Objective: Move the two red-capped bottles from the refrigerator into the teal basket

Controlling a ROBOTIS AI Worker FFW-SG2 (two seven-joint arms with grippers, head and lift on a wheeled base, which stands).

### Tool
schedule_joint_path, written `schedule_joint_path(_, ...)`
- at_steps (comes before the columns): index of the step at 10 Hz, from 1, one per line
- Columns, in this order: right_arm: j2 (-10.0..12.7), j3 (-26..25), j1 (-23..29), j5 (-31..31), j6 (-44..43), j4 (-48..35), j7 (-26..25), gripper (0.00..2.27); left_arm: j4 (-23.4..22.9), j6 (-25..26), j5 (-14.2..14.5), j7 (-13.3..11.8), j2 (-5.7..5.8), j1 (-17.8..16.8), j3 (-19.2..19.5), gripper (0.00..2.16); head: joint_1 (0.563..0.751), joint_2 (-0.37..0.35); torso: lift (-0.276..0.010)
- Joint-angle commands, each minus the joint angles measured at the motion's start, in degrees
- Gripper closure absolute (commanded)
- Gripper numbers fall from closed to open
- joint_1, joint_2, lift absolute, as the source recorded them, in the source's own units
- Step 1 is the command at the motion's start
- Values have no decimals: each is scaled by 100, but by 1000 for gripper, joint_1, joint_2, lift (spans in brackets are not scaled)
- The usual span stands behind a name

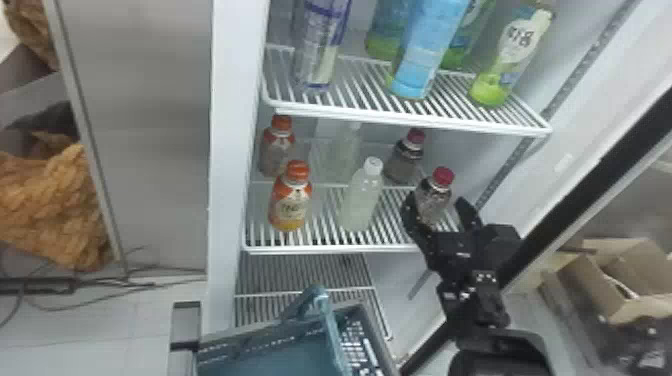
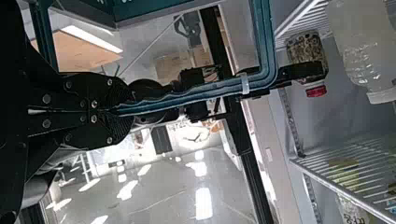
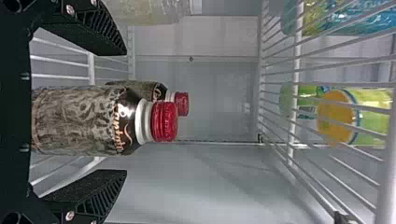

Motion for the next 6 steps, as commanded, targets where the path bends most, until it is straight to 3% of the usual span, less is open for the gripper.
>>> schedule_joint_path(1, -32, 0, -202, 80, 0, 186, 2, 111, 0, 0, -9, 0, 0, -1, -8, 1128, 695, -350, -228)
schedule_joint_path(4, -49, 0, -441, 148, 84, 383, 2, 177, 0, 0, 3, 0, 0, -16, -8, 1128, 695, -350, -228)
schedule_joint_path(6, -49, 0, -413, 114, 169, 341, -42, 549, 0, 0, 3, 0, 0, -16, -8, 1128, 695, -350, -228)
